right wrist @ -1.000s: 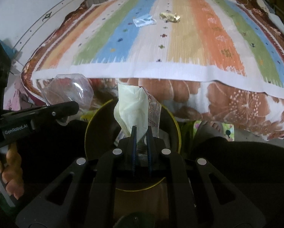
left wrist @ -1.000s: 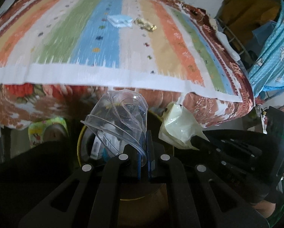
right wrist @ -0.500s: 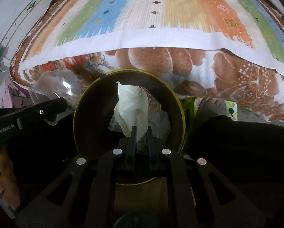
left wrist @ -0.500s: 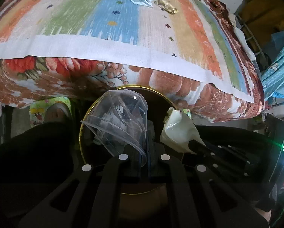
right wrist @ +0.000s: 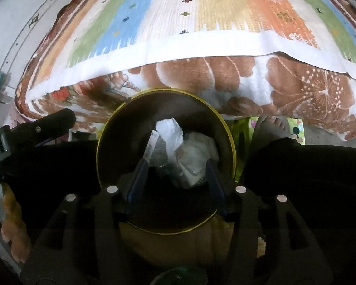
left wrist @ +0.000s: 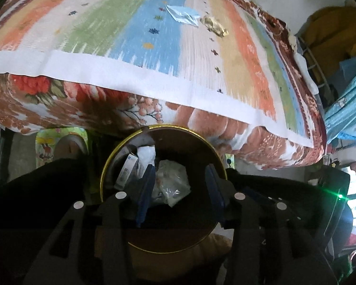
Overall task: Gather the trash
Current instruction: 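Open both tools to drop the paper and cup into the bin, then move both tools back over the blue mask and gold wrapper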
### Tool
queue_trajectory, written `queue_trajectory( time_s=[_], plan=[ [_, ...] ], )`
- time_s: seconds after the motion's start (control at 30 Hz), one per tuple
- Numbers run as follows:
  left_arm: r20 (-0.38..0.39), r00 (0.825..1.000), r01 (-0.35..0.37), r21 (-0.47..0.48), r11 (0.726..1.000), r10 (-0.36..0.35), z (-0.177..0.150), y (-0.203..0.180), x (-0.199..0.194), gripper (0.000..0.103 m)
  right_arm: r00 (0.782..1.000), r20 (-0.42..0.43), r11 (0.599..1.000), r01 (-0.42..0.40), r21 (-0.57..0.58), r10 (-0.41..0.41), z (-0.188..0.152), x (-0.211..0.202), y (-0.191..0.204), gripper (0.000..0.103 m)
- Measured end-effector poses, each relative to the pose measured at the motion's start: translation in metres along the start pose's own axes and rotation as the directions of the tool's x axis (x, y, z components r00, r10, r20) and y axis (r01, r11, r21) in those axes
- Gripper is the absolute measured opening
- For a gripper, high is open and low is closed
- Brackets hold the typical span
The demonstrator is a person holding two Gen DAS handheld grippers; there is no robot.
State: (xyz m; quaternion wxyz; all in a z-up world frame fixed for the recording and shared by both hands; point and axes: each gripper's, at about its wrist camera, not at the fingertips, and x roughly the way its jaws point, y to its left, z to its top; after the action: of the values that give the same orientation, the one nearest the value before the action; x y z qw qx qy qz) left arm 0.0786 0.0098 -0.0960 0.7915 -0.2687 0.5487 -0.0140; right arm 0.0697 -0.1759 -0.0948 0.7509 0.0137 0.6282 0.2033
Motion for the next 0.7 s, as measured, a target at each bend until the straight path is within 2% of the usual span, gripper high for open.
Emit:
queue_trajectory(
  time_s=[0.1,0.23,0.37,0.57,0.7],
  plan=[
    [0.028,0.999,-0.019,0.017,1.0,0.018,0.002,-0.003,-0.008,0.044,1.0,0.026,1.0,-0.009,-0.011,0.009,0.001,-0.007,0.003,0.049],
    [0.13,0.991,-0.041,0.136,0.99,0.023,0.002,-0.026,-0.033,0.055,0.998,0.067,0.999,-0.012,-0.051,0.015,0.002,-0.019,0.01,0.056],
    [0.198,0.979,-0.09,0.176,0.98,0.055,0.01,-0.031,-0.051,0.061,0.994,0.11,0.994,0.003,-0.106,0.009,0.005,-0.033,0.017,0.059],
    [0.213,0.975,-0.105,0.217,0.971,0.058,0.029,-0.036,-0.063,0.068,0.982,0.187,0.988,0.016,-0.152,0.013,0.023,-0.059,0.024,0.066],
    [0.196,0.98,-0.082,0.254,0.964,0.032,0.033,-0.044,-0.063,0.068,0.976,0.209,0.987,-0.028,-0.157,0.061,0.036,-0.076,0.026,0.072]
  ],
)
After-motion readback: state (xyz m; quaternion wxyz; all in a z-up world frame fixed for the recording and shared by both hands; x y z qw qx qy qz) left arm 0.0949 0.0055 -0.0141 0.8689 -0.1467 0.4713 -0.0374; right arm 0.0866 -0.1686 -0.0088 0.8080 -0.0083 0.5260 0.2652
